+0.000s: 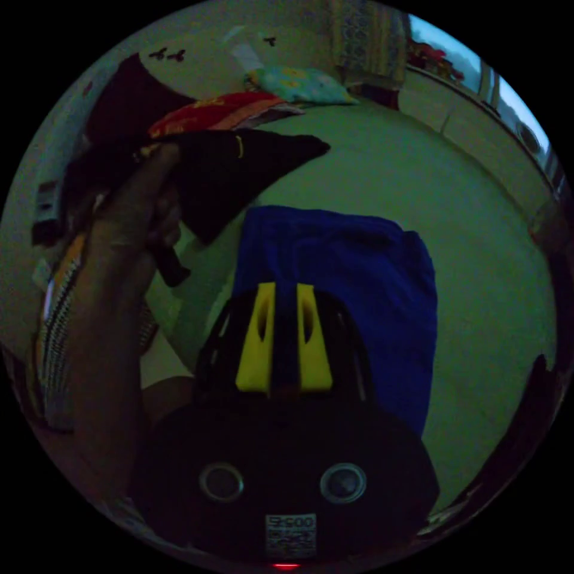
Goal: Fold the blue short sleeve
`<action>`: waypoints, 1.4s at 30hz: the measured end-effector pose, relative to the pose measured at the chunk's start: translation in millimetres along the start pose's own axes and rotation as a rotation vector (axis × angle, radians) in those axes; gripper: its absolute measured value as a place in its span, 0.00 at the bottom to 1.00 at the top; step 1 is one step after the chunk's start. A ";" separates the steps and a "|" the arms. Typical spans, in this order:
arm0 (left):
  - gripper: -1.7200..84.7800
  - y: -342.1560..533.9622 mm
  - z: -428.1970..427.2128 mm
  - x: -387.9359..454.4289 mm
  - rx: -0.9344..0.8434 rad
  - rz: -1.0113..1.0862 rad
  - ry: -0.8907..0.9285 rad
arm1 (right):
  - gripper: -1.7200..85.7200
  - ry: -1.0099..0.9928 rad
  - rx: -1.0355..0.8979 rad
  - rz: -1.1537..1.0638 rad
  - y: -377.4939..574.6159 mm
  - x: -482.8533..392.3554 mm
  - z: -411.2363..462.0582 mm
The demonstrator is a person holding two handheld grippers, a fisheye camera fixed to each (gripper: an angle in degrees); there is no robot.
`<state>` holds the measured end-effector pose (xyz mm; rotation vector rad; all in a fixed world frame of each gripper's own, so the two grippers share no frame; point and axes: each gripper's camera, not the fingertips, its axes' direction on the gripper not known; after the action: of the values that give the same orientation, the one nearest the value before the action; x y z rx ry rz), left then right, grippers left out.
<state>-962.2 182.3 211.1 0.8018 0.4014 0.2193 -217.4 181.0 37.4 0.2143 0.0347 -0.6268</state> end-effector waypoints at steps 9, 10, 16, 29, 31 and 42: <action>0.03 -37.7 85.8 -2.1 -0.105 0.079 0.240 | 0.00 0.102 0.218 0.273 21.5 108.2 -66.2; 0.03 -41.8 98.0 -2.8 -0.117 0.086 0.262 | 0.00 0.127 0.223 0.288 23.5 115.0 -69.8; 0.09 -63.6 159.8 -12.0 -0.190 0.109 0.361 | 0.00 0.446 0.330 0.517 58.2 184.4 -112.9; 0.13 -103.2 256.9 -37.5 -0.247 0.106 0.329 | 0.12 0.363 0.446 0.440 75.1 208.3 -148.1; 0.13 -108.7 267.3 -40.0 -0.250 0.112 0.321 | 0.14 0.175 0.432 0.295 63.0 187.6 -141.0; 0.12 -137.4 309.5 -73.4 -0.197 0.086 0.277 | 0.17 0.094 0.112 -0.028 4.8 96.1 -60.5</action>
<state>-890.3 -137.5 323.5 0.5965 0.5964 0.4457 -134.8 141.9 -30.1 0.3526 0.0936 -0.6464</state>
